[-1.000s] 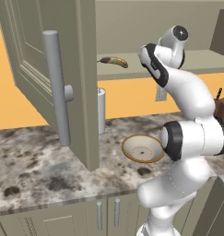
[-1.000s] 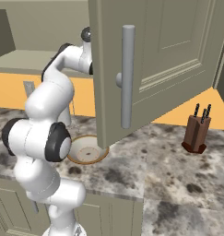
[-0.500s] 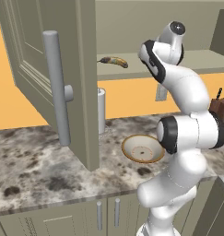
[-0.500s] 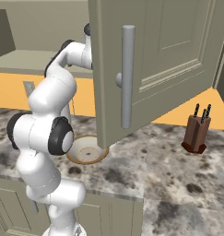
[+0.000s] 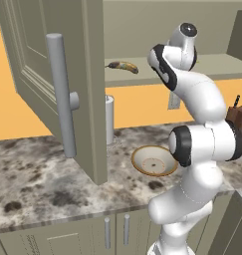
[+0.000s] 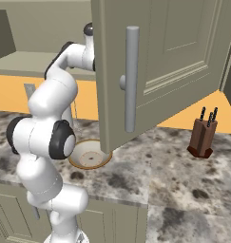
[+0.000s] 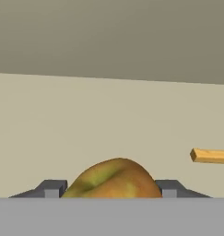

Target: Open the cabinet. Pick the banana and apple from the cabinet and place them into the bowl. Then close the cabinet.

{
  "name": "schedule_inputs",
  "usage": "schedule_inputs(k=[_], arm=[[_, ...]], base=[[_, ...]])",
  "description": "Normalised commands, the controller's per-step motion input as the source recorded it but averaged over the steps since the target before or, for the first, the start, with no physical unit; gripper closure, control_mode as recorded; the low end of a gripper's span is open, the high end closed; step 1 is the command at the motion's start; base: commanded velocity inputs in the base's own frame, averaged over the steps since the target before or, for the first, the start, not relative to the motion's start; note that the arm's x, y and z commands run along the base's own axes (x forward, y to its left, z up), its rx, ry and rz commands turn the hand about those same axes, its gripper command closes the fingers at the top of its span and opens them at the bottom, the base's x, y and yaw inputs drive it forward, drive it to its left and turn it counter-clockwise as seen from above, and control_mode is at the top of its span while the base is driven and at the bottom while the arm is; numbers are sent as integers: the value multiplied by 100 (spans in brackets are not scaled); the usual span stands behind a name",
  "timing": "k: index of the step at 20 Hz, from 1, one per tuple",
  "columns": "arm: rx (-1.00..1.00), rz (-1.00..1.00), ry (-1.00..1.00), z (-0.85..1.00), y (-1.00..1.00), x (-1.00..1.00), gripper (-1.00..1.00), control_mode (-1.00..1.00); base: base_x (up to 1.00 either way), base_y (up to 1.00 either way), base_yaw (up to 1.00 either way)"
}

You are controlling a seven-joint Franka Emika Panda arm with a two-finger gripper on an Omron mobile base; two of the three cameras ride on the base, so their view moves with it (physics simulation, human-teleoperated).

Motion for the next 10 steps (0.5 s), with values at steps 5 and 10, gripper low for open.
schedule_inputs(k=[5, 10], arm=[[-1, -1, -1, -3, 1, 5, 100, -100], [0, 0, -4, 0, 3, -66, 100, -100]], base=[[0, 0, 0], [0, 0, 0]])
